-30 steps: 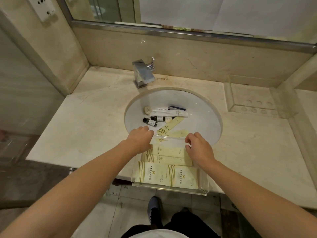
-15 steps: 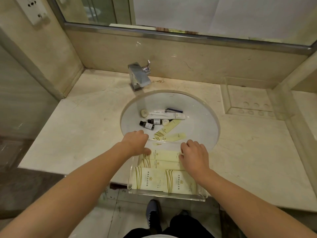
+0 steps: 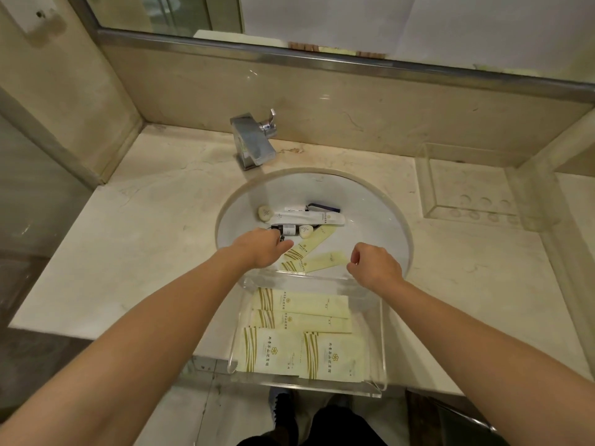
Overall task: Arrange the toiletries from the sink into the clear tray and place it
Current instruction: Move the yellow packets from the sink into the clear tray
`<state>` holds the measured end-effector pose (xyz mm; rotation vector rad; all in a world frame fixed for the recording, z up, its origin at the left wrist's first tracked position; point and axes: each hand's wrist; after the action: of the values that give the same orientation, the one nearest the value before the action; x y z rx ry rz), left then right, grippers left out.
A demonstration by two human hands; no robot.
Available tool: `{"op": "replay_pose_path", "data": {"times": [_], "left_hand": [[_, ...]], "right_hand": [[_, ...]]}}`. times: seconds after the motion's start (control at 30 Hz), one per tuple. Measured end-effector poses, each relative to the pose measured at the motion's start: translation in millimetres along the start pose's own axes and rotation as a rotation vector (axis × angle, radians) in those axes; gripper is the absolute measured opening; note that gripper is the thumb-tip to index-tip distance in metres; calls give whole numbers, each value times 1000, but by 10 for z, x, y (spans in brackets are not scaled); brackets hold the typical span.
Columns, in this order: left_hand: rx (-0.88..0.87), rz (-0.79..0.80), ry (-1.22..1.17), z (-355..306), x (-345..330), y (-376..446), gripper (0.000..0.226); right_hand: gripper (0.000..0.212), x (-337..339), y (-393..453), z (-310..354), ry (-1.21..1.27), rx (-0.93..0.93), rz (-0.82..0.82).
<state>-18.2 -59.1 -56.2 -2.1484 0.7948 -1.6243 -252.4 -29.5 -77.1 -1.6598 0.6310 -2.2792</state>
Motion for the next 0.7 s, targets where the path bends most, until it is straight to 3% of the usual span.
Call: {"op": "replay_pose_path", "data": {"times": [0.17, 0.3, 0.57, 0.7], "left_hand": [[34, 40, -30, 30, -50, 240, 39], [65, 71, 19, 51, -145, 490, 16], [42, 242, 112, 3, -384, 935, 33], [13, 337, 141, -14, -540, 1147, 39]], "right_hand": [[7, -14, 223, -76, 43, -48, 146], [15, -103, 395, -110, 44, -36, 210], [51, -390, 803, -155, -46, 50, 418], [48, -554, 1004, -139, -175, 149, 464]]}}
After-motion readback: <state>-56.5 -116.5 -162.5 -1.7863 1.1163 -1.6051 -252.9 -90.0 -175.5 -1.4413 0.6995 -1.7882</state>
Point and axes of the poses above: each hand's wrist, its own y-axis towards the middle knuckle, its own x-axis out of the back of the hand, z = x × y, and after that the axes turned 6 degrees about z, right-handed
